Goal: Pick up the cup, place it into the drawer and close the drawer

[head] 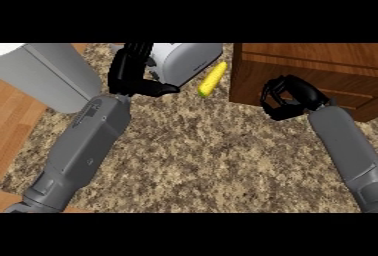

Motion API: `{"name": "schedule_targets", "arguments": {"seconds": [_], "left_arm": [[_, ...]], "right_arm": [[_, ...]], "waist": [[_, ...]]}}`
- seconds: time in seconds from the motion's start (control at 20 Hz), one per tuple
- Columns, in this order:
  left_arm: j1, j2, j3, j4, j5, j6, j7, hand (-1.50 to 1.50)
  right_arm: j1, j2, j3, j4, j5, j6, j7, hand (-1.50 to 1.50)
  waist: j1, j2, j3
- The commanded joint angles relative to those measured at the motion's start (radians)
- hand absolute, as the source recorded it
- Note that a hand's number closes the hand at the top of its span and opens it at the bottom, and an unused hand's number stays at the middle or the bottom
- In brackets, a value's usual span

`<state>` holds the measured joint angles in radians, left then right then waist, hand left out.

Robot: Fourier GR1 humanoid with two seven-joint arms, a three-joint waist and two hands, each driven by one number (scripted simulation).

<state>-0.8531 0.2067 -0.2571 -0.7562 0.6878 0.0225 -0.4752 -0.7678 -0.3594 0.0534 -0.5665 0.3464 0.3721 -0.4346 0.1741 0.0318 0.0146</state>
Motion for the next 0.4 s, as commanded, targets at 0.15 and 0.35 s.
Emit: {"name": "schedule_targets", "arguments": {"seconds": [0.15,0.35], "left_arm": [[0.015,0.013,0.002,-0.020,0.011,-0.026,0.016,-1.50],[0.032,0.025,0.003,-0.032,0.014,-0.049,0.009,-1.50]], "right_arm": [[-0.161,-0.126,-0.098,0.018,-0.019,-0.082,0.075,1.50],[-0.161,-0.134,-0.108,-0.001,-0.039,-0.058,0.092,1.50]], "waist": [[0.044,0.020,-0.011],[0.052,0.016,-0.013]]}}
